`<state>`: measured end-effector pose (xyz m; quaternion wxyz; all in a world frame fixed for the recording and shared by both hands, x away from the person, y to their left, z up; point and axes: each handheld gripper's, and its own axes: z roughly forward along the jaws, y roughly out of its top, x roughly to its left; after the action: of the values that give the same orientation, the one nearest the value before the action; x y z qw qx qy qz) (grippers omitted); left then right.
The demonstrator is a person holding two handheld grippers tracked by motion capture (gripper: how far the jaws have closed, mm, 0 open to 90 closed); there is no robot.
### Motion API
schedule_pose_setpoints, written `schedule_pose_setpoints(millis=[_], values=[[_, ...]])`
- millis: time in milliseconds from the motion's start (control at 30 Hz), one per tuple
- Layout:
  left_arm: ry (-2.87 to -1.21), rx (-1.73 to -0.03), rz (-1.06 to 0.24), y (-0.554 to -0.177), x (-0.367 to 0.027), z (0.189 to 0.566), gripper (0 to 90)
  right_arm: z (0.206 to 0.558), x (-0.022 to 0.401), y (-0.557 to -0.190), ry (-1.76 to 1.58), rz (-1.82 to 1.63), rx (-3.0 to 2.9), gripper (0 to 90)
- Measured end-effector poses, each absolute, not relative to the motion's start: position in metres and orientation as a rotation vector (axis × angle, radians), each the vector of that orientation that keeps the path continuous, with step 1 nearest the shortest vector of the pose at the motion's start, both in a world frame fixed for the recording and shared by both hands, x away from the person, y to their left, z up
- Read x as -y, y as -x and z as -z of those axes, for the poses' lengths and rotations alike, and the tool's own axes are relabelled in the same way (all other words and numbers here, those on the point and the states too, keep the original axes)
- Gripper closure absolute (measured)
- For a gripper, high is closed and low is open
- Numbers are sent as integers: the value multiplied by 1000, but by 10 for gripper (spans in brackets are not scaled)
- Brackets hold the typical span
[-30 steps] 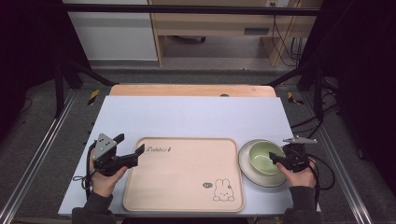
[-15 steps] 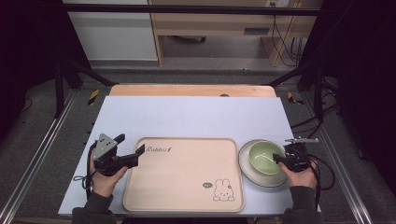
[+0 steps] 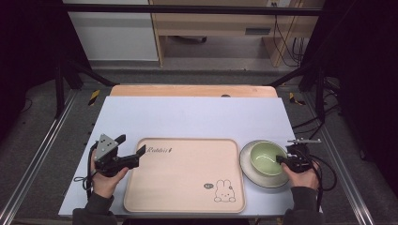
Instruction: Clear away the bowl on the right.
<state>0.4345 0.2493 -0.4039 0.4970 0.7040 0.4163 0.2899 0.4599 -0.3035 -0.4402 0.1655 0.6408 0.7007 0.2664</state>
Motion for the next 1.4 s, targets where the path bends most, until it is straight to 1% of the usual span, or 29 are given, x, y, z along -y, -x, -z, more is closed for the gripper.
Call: schedule_pose_setpoints(millis=[667, 1400], values=[[-1703, -1012, -703, -435, -250, 404, 156, 440, 309, -460, -1917, -843, -1972, 839], [-1691, -1016, -705, -435, -251, 403, 159, 429, 303, -455, -1875, -896, -1956, 832]])
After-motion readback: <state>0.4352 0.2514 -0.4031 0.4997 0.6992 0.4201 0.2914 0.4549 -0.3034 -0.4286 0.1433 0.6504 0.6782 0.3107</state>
